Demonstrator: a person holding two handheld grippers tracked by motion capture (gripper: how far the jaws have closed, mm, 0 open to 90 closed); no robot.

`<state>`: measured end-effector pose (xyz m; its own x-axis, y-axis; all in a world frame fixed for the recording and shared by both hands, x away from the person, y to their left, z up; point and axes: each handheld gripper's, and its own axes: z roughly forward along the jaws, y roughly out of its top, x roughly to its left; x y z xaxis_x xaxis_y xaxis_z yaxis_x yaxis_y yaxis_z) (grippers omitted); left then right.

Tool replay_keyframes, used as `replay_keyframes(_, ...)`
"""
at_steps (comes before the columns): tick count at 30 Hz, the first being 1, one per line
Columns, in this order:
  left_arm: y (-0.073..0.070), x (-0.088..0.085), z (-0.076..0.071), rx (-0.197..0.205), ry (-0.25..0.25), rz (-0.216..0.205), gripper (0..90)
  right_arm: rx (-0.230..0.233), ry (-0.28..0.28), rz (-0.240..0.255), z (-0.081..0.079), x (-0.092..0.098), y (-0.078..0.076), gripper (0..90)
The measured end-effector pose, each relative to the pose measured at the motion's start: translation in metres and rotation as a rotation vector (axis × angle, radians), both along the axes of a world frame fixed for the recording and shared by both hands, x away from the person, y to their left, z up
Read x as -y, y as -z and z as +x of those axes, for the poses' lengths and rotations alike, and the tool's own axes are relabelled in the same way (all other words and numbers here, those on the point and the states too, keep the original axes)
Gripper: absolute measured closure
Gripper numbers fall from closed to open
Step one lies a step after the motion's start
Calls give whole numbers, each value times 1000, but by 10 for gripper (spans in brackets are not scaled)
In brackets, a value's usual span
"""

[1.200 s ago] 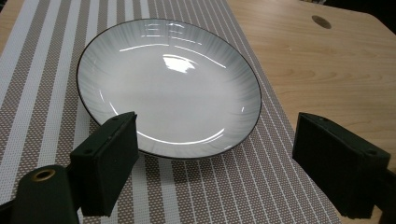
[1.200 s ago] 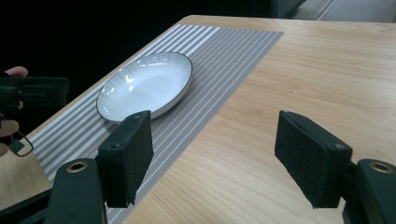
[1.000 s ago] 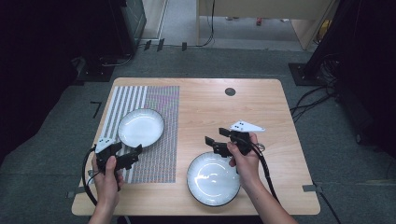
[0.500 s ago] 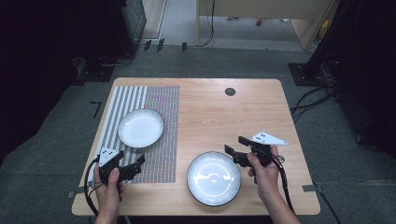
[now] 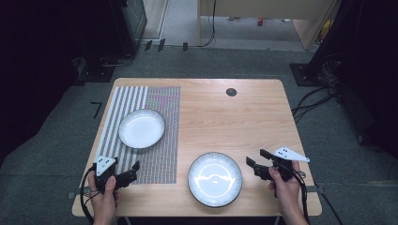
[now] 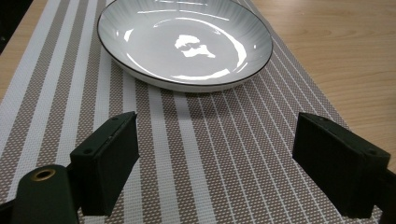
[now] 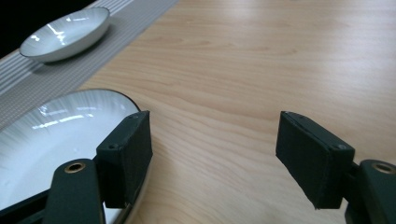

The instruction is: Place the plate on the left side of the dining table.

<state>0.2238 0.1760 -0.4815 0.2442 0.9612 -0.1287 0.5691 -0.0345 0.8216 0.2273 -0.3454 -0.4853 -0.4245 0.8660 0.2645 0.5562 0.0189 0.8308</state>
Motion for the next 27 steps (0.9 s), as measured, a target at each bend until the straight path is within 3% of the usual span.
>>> replay_keyframes(11, 15, -16, -6, -21, -30, 55, 147, -12, 58, -43, -16, 30, 11, 271)
replay_keyframes(19, 19, -41, -6, -33, -96, 53, 147, -25, 124, -57, -24, 57, 17, 267)
replay_keyframes(22, 21, -49, -5, -36, -121, 84, 147, -22, 155, -105, -27, 68, 20, 264)
replay_keyframes(27, 26, -58, -3, -55, -134, 101, 147, -50, 187, -118, -28, 78, 26, 257)
